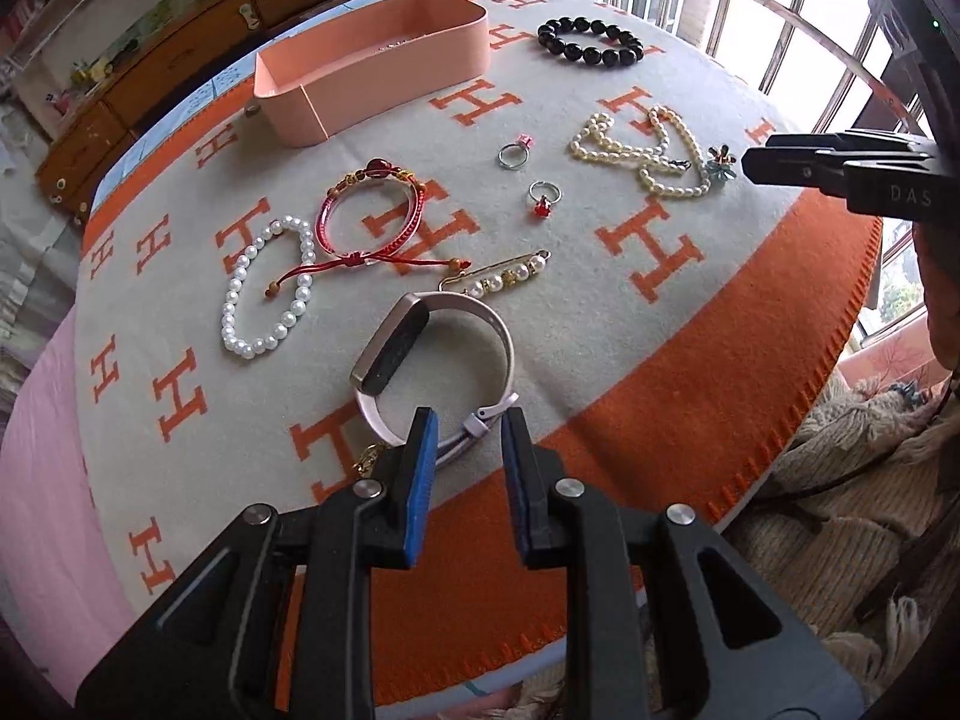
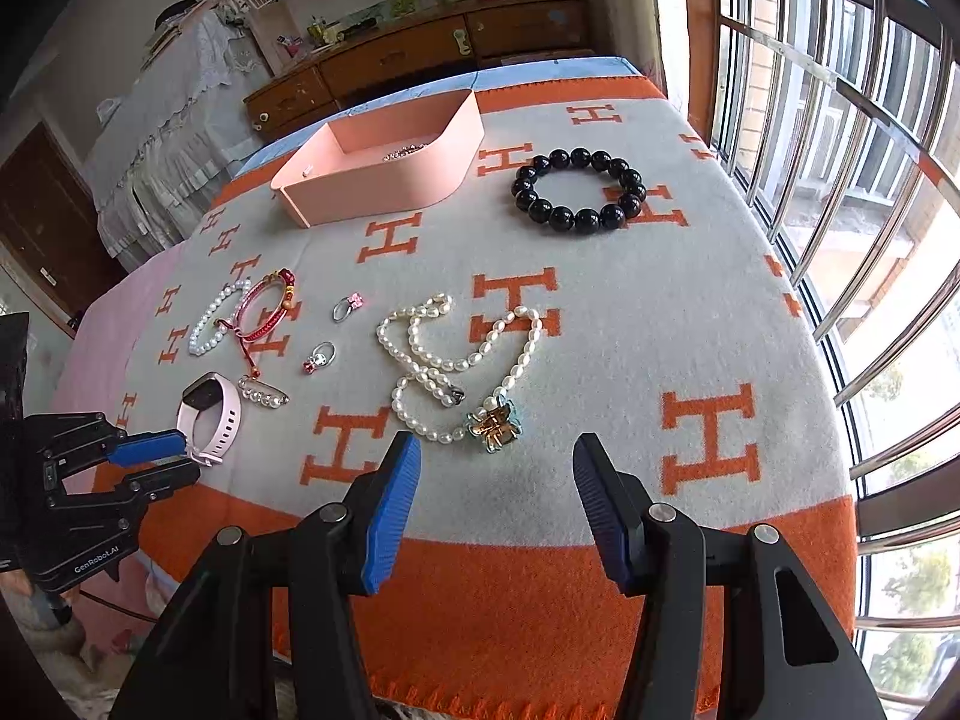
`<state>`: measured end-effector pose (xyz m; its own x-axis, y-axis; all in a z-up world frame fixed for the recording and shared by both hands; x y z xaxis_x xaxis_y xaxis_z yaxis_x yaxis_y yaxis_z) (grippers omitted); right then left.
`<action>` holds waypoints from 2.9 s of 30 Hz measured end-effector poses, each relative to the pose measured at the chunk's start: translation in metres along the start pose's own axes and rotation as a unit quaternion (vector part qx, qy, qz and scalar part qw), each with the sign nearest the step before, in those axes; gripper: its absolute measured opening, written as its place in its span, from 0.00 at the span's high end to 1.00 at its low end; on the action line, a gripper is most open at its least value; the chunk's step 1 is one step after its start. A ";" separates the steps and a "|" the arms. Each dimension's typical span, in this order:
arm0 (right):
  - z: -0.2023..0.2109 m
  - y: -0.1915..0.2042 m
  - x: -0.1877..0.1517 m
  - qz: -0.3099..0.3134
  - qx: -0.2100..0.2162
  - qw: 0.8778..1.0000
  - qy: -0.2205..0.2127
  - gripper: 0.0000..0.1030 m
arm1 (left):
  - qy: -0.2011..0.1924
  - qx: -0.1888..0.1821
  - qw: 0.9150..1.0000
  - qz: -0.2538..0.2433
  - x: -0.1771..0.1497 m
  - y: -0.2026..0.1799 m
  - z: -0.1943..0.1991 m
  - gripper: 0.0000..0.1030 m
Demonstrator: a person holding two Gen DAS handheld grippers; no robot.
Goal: Organize jewelry
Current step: 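Grasp the pink-white smartwatch with the left gripper while the right grasps the pearl necklace, then carry the smartwatch and pearl necklace into the pink tray and open both grippers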
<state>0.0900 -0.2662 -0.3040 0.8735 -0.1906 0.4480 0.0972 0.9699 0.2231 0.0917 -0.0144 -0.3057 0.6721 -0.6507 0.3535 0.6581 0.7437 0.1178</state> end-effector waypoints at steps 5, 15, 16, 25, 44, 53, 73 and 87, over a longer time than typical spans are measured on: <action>-0.005 -0.002 0.001 -0.002 0.000 1.000 0.002 0.48 | 0.011 -0.007 0.998 -0.062 -0.002 -0.004 -0.006 0.81; -0.008 -0.003 0.003 -0.001 0.004 1.000 0.000 0.48 | 0.035 -0.014 0.996 -0.075 0.001 -0.004 -0.018 0.82; -0.009 -0.003 0.004 0.000 0.004 1.000 0.000 0.48 | 0.037 -0.015 0.997 -0.064 0.002 -0.002 -0.019 0.82; -0.018 0.016 0.015 0.041 0.009 0.999 0.003 0.48 | -0.012 -0.029 0.996 0.082 0.029 0.020 -0.008 0.93; -0.082 0.091 0.044 0.256 0.001 0.965 0.058 0.81 | -0.077 -0.077 0.972 0.210 0.033 0.049 0.017 0.93; -0.072 0.083 0.054 0.220 0.002 0.973 0.067 0.95 | -0.083 -0.077 0.970 0.213 0.039 0.058 0.030 0.93; 0.144 0.142 0.279 0.111 0.081 0.972 -0.191 0.95 | -0.159 -0.013 0.967 0.199 0.203 0.143 0.141 0.93; 0.021 0.145 0.347 0.072 0.074 0.989 -0.110 0.95 | -0.097 -0.044 0.973 0.206 0.260 0.155 0.000 0.92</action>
<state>0.3978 -0.1947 -0.0982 0.7465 -0.0972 0.6582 -0.1047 0.9598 0.2604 0.3683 -0.0682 -0.1961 0.8137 -0.2532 0.5232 0.3791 0.9135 -0.1475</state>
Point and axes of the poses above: each gripper's, at about its wrist camera, not at the fingertips, and z roughly against the way its jaws point, y to its left, x to its top, the point moved 8 cm from there along -z, roughly the way its jaws point, and after that the axes turned 3 degrees about -z, right-handed, at the moved point
